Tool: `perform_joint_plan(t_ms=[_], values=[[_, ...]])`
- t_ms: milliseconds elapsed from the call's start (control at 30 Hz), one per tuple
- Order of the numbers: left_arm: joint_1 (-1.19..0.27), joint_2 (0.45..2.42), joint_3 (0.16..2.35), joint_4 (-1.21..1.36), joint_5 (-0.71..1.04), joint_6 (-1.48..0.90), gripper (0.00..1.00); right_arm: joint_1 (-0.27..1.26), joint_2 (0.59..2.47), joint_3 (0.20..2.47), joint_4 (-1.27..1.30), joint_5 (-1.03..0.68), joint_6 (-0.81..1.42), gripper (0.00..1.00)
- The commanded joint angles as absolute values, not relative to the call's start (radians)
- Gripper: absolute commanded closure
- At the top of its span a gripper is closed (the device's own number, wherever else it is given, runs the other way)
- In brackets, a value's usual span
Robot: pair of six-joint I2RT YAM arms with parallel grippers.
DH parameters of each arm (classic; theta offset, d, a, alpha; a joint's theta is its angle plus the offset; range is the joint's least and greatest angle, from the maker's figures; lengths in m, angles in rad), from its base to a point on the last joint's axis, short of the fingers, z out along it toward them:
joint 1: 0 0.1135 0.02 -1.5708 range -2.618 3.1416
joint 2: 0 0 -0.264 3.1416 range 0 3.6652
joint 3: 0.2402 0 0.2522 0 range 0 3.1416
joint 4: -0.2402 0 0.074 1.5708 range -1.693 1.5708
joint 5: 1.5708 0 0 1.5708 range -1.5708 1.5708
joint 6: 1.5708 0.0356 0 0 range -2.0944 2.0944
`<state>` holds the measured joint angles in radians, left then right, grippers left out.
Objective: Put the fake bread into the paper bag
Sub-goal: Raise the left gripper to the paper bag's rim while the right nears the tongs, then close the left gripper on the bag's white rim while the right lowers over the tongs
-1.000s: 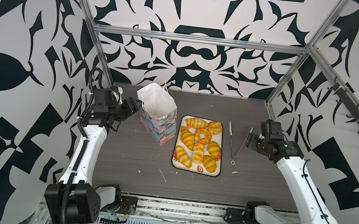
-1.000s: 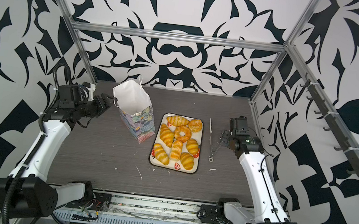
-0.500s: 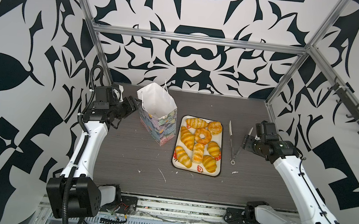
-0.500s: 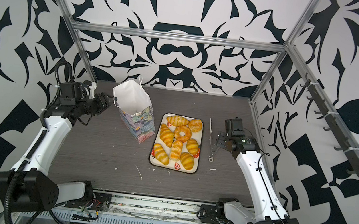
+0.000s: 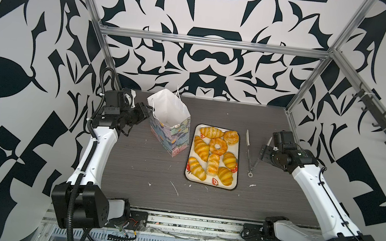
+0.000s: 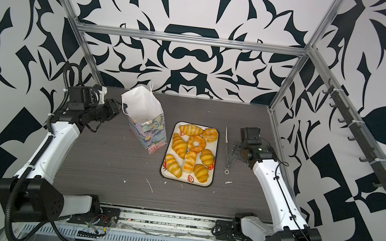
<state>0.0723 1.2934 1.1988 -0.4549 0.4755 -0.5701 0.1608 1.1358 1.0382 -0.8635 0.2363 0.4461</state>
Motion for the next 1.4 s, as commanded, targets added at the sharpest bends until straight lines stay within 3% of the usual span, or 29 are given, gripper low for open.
perform_joint_plan(t_ms=[0, 433, 900, 1367], values=[[0.071, 1.305, 1.225, -0.482, 0.471, -0.555, 0.56, 0.169, 1.131, 1.042, -0.858, 0.250, 0.462, 0.11], [0.070, 1.283, 1.213, -0.487, 0.457, -0.548, 0.66, 0.178, 1.167, 1.042, -0.851, 0.250, 0.475, 0.08], [0.069, 1.243, 1.206, -0.487, 0.479, -0.548, 0.68, 0.179, 1.249, 1.032, -0.800, 0.226, 0.499, 0.01], [0.069, 1.243, 1.208, -0.489, 0.488, -0.546, 0.70, 0.178, 1.380, 1.011, -0.707, 0.202, 0.468, 0.01]])
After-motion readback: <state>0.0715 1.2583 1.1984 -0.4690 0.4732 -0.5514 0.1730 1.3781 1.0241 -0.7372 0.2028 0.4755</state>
